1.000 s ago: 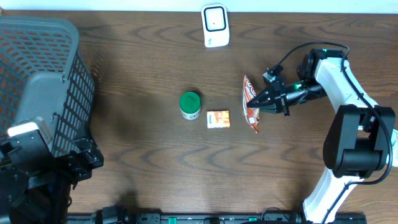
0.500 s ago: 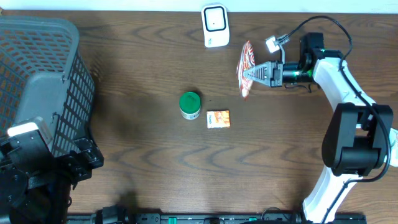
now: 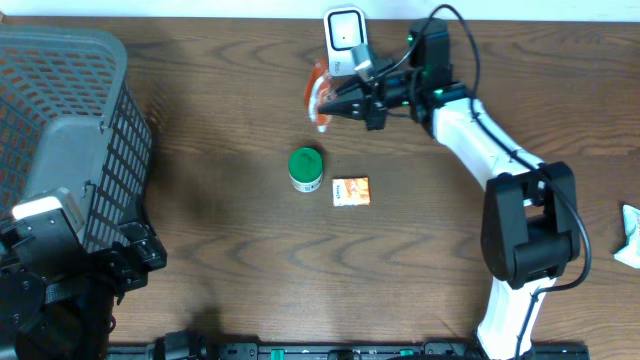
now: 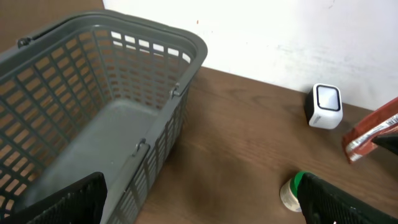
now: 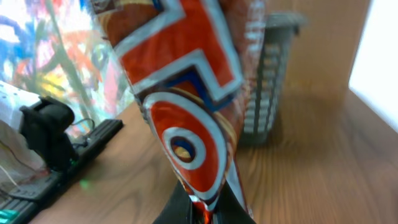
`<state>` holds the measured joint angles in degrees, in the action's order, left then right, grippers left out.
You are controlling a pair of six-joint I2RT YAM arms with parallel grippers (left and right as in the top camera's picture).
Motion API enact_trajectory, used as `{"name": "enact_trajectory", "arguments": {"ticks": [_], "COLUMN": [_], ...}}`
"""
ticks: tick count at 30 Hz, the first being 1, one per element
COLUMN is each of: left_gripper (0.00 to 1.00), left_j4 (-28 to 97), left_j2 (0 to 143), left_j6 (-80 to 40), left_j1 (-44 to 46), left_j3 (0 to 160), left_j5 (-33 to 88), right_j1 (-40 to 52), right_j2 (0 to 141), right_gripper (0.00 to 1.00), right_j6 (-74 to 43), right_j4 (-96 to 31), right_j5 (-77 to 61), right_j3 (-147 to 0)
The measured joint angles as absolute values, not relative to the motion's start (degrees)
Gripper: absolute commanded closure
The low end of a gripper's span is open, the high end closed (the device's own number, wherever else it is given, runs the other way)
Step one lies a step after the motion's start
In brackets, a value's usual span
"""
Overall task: Scan the item barcode
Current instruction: 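Lift the TOP bar with the right gripper and carry it toward the scanner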
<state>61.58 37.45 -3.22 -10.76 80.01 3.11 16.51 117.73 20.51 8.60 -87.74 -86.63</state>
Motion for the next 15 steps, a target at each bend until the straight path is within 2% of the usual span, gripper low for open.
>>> {"name": "enact_trajectory", "arguments": {"ticks": [8, 11, 15], "left_gripper": [0.02, 0.02, 0.02], "left_j4": [61.5, 61.5, 61.5], "left_j2": [37.5, 37.5, 37.5], "left_j6": [-3.2, -3.2, -3.2], "left_j1": [-10.8, -10.8, -10.8], "left_j3": [80.0, 80.0, 80.0], "left_j5": [3.1, 3.1, 3.1], "right_j1": [18.7, 18.6, 18.6], "right_j2": [117.7, 117.7, 117.7], "right_gripper": [0.99, 0.99, 0.99], "right_j6": [8.8, 4.3, -0.5], "right_j4": [37.5, 43.2, 44.4], "right_j5": [-88.6, -88.7, -88.7], "right_j3": [-86.6, -86.6, -86.6]}}
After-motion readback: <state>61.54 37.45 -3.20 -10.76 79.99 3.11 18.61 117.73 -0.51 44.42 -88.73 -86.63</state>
